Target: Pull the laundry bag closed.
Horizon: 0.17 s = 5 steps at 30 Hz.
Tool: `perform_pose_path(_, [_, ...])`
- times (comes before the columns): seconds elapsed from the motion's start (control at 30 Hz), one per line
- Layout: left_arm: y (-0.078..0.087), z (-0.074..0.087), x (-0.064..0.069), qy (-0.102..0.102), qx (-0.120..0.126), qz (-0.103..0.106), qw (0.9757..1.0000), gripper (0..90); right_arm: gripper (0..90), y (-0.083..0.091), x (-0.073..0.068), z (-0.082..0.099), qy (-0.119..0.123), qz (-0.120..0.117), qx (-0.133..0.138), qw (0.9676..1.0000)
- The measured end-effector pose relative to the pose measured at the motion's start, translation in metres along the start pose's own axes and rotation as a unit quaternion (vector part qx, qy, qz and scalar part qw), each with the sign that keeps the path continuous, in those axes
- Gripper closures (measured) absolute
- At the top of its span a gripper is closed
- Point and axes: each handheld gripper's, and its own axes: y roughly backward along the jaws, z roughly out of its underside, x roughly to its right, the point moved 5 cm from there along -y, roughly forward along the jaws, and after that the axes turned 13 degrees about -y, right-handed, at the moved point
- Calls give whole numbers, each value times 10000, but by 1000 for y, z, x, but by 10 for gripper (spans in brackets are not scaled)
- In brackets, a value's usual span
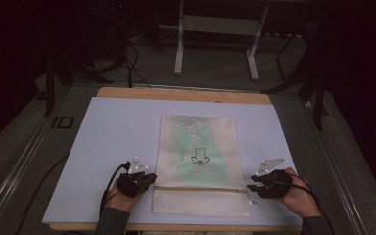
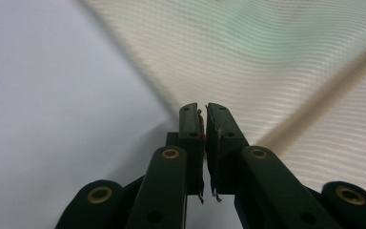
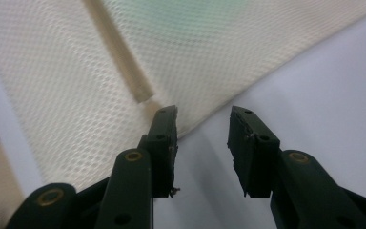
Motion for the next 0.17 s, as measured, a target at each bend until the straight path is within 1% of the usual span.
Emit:
perform_pose_path(0.03, [0, 1, -2, 6, -20, -52, 10000, 846, 616, -2, 1, 0, -27, 19, 20, 10000])
perform_pose_path(0.07, [1, 2, -5, 32, -54, -168, 9998, 845, 609, -2, 1, 0, -32, 17, 1, 10000])
perform_pose_path(0.1, [1, 2, -5, 32, -54, -168, 9998, 844, 600, -4, 2, 0, -49, 16, -24, 10000])
perform_pose_path(0.13, [3, 5, -10, 70, -138, -355, 9993, 844, 600, -4, 2, 0, -49, 16, -24, 10000])
perform_pose_path(0.17, [3, 7, -13, 95, -187, -496, 9986, 831, 589, -5, 3, 2, -84, 50, -43, 9999])
